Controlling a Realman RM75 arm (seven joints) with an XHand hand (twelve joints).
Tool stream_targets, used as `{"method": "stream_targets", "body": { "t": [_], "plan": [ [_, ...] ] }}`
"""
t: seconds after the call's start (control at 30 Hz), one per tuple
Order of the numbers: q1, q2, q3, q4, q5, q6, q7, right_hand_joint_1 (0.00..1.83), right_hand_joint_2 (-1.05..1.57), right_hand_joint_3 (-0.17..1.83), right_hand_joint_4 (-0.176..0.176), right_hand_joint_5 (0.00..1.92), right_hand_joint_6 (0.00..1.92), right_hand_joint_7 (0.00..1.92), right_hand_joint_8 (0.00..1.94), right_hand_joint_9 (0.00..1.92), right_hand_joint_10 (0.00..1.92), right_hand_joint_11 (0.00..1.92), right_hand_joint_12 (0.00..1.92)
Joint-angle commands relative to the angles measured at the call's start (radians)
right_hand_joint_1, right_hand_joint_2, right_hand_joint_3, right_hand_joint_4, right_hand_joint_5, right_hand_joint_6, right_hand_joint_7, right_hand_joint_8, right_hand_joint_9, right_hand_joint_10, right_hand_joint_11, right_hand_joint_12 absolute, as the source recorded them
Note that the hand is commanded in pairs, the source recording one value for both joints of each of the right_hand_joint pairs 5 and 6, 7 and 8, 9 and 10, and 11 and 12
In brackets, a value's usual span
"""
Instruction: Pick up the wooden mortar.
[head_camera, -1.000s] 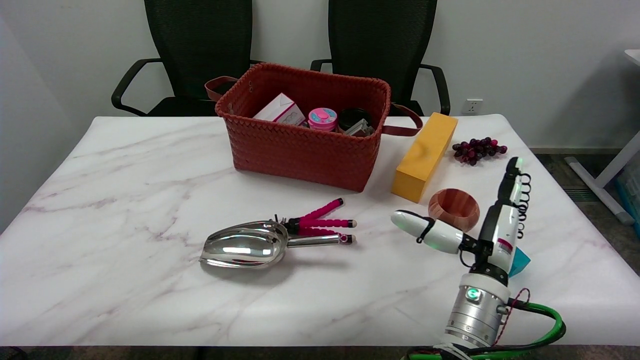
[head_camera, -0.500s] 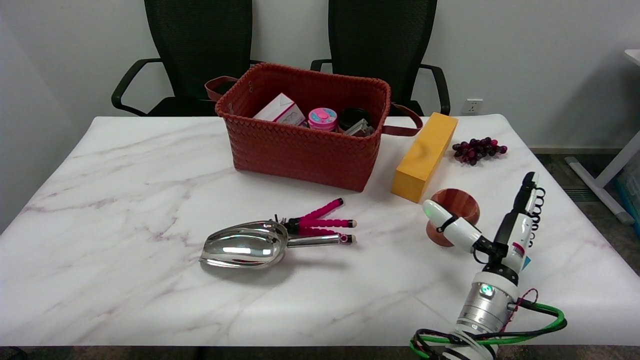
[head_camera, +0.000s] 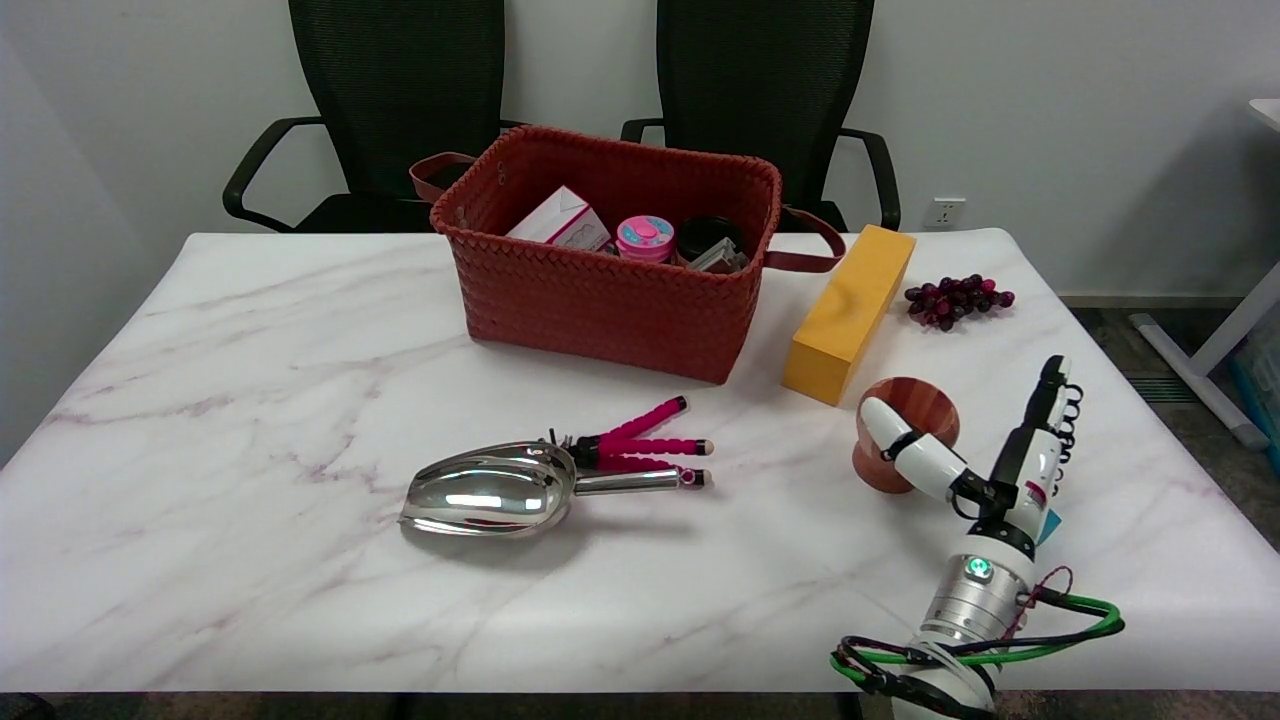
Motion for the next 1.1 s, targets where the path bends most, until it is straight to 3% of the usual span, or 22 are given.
{"method": "stream_targets", "body": {
  "t": [0.03,0.47,1.1],
  "plan": [
    [0.007,0.003,0.024,-0.025,0.027,-0.107,0.044,1.18,0.35,0.26,0.0,0.0,0.0,0.0,0.0,0.0,0.0,0.0,0.0],
    [0.008,-0.006,0.02,-0.022,0.018,-0.186,0.044,1.15,0.31,0.36,0.0,0.0,0.0,0.0,0.0,0.0,0.0,0.0,0.0],
    [0.012,-0.007,0.017,-0.043,0.028,-0.198,0.079,1.14,0.34,0.32,0.0,0.0,0.0,0.0,0.0,0.0,0.0,0.0,0.0]
  ]
}}
